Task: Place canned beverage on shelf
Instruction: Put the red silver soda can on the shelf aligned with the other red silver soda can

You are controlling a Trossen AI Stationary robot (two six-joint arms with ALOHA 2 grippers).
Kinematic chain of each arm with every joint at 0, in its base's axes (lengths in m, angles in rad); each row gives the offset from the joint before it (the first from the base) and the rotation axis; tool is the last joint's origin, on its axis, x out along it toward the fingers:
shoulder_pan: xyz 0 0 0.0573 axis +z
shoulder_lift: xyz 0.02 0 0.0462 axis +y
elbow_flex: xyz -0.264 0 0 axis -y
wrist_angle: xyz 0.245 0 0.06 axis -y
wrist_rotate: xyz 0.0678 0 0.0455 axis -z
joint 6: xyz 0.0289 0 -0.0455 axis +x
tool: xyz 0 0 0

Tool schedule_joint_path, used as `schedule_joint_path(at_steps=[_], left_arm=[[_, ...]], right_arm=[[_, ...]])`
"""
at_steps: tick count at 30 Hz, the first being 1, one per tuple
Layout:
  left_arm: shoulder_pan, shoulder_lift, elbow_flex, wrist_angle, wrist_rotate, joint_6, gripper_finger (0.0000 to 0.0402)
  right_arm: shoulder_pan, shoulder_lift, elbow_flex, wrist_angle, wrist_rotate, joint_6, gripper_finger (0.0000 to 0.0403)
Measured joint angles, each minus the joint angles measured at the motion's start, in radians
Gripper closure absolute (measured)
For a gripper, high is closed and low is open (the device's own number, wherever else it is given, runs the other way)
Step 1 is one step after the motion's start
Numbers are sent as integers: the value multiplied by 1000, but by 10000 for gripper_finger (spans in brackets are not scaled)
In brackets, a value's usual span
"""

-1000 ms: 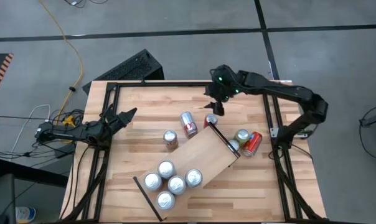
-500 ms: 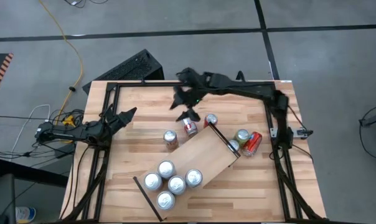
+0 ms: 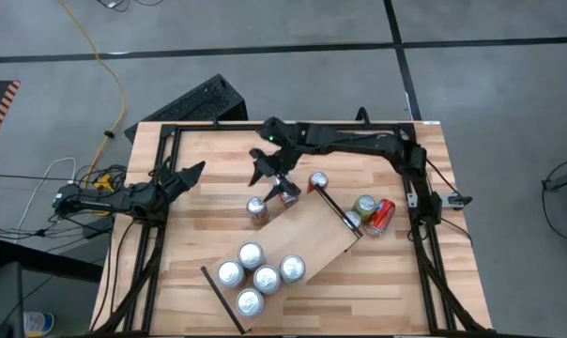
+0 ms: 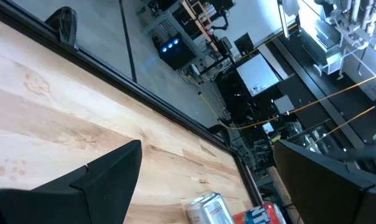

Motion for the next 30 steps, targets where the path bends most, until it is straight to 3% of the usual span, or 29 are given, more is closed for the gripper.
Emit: schedule_joint_path(at_steps=[10, 30], left_arm=[[0, 0, 0, -1, -3, -3, 51], [0, 0, 0, -1, -6, -15, 51]], right_arm=[[37, 22, 4, 91, 35, -46, 117], [49, 144, 2, 66, 80, -59, 117]])
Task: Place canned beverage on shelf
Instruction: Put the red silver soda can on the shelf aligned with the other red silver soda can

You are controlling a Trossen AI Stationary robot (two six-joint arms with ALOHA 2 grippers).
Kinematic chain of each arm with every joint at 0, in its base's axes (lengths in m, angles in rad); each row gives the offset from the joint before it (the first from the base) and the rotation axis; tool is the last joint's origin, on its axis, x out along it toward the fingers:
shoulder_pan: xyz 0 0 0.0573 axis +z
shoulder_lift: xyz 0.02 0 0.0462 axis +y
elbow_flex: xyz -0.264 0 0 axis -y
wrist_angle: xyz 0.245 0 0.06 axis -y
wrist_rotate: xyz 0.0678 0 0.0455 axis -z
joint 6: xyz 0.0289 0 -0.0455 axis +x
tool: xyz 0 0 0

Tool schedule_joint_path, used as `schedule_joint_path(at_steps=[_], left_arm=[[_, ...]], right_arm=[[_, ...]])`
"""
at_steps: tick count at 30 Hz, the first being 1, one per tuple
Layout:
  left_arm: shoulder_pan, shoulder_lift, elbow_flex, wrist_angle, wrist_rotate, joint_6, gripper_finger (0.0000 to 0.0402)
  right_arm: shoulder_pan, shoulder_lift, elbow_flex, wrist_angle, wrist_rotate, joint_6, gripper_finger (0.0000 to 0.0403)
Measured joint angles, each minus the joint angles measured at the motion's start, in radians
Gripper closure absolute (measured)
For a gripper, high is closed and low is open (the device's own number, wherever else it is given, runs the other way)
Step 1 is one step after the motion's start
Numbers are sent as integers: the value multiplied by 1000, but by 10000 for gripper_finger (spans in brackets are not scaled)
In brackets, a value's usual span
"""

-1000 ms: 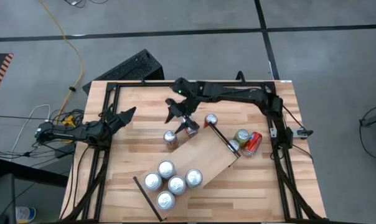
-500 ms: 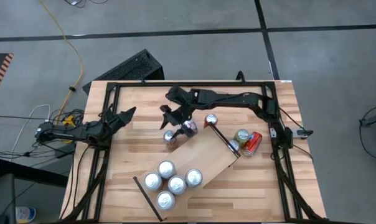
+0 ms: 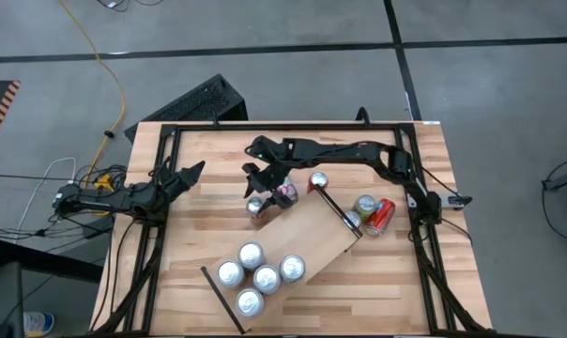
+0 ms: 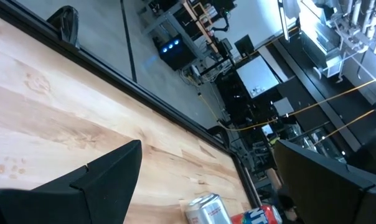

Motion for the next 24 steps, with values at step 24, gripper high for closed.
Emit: schedule_joint_path(at_steps=[24], left_arm=[[0, 0, 0, -3, -25, 8, 51]], right_arm=[[-2, 30, 1, -40, 40, 1, 131]])
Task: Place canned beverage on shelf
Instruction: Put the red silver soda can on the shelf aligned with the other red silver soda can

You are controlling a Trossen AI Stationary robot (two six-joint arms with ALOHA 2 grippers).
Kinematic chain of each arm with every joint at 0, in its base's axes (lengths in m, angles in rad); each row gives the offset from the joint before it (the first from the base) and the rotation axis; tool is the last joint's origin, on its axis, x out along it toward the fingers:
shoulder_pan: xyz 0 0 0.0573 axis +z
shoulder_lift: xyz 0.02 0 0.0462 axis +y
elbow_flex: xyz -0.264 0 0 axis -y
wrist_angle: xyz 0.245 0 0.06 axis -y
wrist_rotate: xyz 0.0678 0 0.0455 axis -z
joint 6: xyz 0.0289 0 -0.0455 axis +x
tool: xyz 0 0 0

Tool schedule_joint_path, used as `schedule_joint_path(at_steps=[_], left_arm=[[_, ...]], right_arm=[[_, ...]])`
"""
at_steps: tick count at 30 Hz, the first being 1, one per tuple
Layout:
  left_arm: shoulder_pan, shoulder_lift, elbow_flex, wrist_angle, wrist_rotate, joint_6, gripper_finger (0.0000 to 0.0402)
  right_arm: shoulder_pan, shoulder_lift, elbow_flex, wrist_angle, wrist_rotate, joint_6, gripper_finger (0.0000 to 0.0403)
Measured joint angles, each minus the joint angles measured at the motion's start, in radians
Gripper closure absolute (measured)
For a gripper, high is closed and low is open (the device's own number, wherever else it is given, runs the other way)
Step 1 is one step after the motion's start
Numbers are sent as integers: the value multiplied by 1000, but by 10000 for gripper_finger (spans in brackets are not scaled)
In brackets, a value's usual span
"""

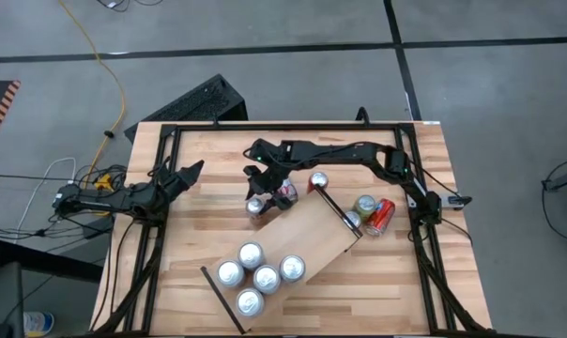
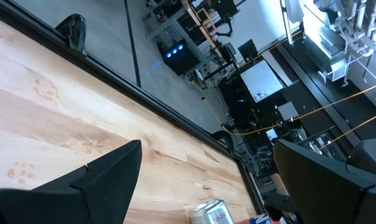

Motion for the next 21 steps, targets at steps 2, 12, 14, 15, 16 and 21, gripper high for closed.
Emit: schedule_joint_path(at_steps=[2, 12, 14, 15, 16, 21], left_arm=[[0, 0, 0, 0, 0, 0, 51], [0, 0, 0, 0, 0, 0, 51], [0, 0, 0, 0, 1, 0, 51], [0, 0, 0, 0, 1, 0, 51], [0, 0, 0, 0, 1, -1, 51], [0, 0, 0, 0, 1, -1, 51]], right_arm=[[3, 0, 0, 0, 5, 0, 148], [-1, 0, 0, -11, 27, 19, 214], [-8, 0, 0, -14, 28, 35, 214], [-12, 0, 0, -16, 28, 49, 214], [-15, 1, 0, -16, 28, 60, 214], [-31, -11, -2, -32, 6, 91, 214]])
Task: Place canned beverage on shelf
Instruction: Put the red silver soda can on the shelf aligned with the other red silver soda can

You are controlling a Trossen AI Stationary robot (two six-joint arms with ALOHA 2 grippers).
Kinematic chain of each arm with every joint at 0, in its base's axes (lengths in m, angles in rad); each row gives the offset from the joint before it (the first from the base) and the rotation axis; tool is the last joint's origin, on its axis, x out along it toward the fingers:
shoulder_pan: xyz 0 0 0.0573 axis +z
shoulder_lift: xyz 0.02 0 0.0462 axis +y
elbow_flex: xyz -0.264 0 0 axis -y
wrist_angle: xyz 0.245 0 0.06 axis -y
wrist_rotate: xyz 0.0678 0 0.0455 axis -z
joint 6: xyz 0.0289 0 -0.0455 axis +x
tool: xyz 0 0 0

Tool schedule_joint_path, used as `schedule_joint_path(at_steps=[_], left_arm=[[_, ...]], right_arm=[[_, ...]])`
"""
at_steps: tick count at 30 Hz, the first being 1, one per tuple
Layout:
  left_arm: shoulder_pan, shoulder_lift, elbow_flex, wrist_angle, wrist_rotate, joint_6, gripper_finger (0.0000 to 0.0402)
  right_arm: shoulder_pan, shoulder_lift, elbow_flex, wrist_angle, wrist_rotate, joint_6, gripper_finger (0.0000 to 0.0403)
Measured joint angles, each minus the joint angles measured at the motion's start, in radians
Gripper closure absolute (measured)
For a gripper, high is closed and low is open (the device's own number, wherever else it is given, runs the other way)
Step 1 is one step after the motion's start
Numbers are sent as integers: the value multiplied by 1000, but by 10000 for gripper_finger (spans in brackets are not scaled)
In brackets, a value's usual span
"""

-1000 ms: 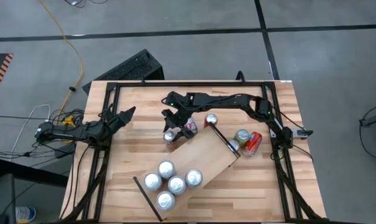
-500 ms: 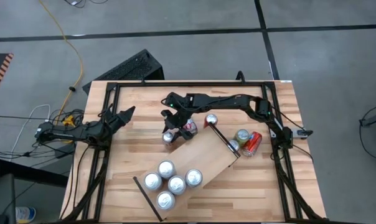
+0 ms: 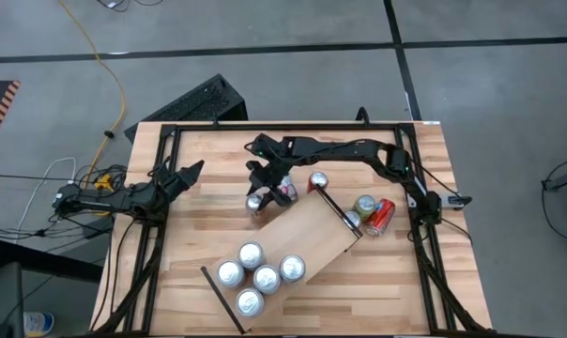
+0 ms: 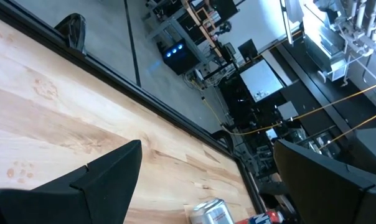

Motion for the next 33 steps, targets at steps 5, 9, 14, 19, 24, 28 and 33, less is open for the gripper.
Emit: schedule_joint_path(at_steps=[5, 9, 14, 19, 24, 28, 33], left_arm=[[0, 0, 0, 0, 1, 0, 51], [0, 0, 0, 0, 1, 0, 51], [0, 0, 0, 0, -3, 0, 51], [0, 0, 0, -1, -3, -6, 51], [0, 0, 0, -1, -6, -9, 51], [0, 0, 0, -1, -7, -10, 51], [0, 0, 0, -1, -9, -10, 51]], right_arm=[[-10, -24, 7, -46, 12, 5, 214], [-18, -60, 5, -80, 46, 4, 214], [-26, -121, 7, -107, 67, -12, 214], [-31, -172, 8, -122, 94, -20, 213], [-41, -258, 8, -154, 119, -20, 213], [-38, -323, 8, -170, 147, 7, 213], [-6, -415, 9, -176, 152, 89, 213]])
